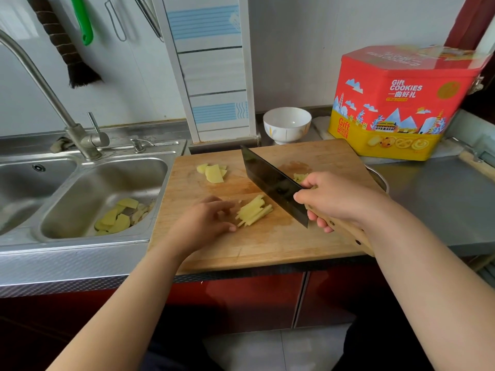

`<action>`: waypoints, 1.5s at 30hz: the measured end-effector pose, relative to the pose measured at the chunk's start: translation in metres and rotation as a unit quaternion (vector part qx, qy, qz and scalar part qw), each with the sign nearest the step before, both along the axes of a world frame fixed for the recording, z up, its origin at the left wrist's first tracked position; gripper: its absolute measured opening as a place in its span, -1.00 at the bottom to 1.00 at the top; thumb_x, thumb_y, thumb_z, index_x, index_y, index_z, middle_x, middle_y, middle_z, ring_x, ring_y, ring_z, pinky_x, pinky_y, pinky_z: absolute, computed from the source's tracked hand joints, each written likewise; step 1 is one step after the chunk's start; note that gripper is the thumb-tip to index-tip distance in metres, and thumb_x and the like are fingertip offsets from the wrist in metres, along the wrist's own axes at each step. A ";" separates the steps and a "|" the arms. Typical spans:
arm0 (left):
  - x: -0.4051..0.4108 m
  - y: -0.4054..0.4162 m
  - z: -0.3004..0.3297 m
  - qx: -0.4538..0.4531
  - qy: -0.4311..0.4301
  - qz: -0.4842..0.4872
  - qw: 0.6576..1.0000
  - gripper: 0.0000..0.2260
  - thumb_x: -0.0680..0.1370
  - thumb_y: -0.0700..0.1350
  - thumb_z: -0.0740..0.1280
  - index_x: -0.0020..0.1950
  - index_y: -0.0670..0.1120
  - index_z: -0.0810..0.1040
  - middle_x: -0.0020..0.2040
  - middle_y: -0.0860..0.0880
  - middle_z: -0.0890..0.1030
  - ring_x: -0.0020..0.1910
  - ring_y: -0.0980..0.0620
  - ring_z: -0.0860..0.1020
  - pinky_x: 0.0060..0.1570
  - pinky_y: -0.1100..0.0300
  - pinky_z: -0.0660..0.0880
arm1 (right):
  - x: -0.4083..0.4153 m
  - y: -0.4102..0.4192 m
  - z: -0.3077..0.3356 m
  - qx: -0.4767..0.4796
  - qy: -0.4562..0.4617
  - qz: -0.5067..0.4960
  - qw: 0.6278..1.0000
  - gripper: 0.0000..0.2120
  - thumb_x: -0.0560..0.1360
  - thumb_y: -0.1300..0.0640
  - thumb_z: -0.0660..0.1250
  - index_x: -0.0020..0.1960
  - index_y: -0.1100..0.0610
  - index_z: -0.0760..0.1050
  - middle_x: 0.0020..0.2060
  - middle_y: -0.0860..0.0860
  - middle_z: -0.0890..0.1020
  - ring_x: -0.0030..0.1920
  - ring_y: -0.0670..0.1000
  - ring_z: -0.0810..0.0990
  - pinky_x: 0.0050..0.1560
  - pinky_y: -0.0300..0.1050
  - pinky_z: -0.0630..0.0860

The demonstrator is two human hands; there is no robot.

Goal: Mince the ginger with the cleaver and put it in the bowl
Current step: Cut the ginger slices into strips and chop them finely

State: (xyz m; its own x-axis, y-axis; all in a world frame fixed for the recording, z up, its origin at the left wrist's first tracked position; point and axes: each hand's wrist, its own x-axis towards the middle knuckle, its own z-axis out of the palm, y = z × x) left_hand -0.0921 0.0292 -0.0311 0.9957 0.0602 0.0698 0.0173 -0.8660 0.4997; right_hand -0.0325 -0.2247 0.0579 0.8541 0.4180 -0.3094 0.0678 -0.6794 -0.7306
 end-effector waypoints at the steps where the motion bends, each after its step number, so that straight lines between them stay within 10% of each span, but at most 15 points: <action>1: 0.002 -0.001 0.000 0.010 -0.010 -0.005 1.000 -0.55 0.43 0.01 0.48 0.31 0.07 0.53 0.05 0.17 0.49 -0.01 0.15 0.48 0.09 0.15 0.47 | -0.001 0.000 0.001 -0.001 0.002 0.003 1.000 -0.82 0.61 0.11 0.21 0.20 0.08 0.43 -0.28 0.11 0.60 -0.41 0.00 0.52 -0.42 -0.15 0.51; 12: 0.021 -0.008 -0.001 0.062 -0.051 -0.046 0.996 -0.62 0.43 0.07 0.46 0.22 0.02 0.60 0.01 0.12 0.53 -0.08 0.12 0.52 -0.04 0.19 0.49 | -0.009 0.002 0.003 0.002 0.015 0.020 1.000 -0.96 0.61 0.11 0.22 0.02 0.04 0.44 -0.30 0.10 0.57 -0.45 -0.02 0.49 -0.47 -0.18 0.48; 21: 0.015 -0.003 0.000 -0.014 -0.054 0.059 0.997 -0.48 0.49 0.29 0.17 0.34 0.04 0.46 0.30 0.05 0.48 0.26 0.04 0.44 0.22 0.04 0.44 | -0.007 0.002 0.000 -0.010 0.018 0.035 0.999 -0.72 0.62 0.15 0.13 0.33 0.09 0.36 -0.29 0.13 0.56 -0.43 0.01 0.49 -0.46 -0.16 0.48; 32: 0.019 -0.030 -0.010 0.027 -0.055 0.009 0.998 -0.22 0.33 0.54 0.13 0.36 0.05 0.39 0.20 0.08 0.50 0.20 0.08 0.48 0.13 0.02 0.53 | -0.006 0.002 -0.002 -0.026 0.020 0.041 0.999 -0.59 0.62 0.15 0.11 0.46 0.12 0.29 -0.29 0.12 0.54 -0.42 0.01 0.49 -0.44 -0.14 0.49; 45: 0.024 -0.045 -0.013 0.047 -0.096 -0.021 0.994 -0.52 0.49 0.15 0.36 0.36 0.03 0.39 0.24 0.06 0.47 0.24 0.06 0.42 0.23 0.15 0.40 | -0.006 0.006 -0.002 -0.054 0.012 0.041 0.998 -0.55 0.63 0.16 0.07 0.51 0.15 0.18 -0.27 0.16 0.55 -0.41 0.03 0.49 -0.46 -0.14 0.49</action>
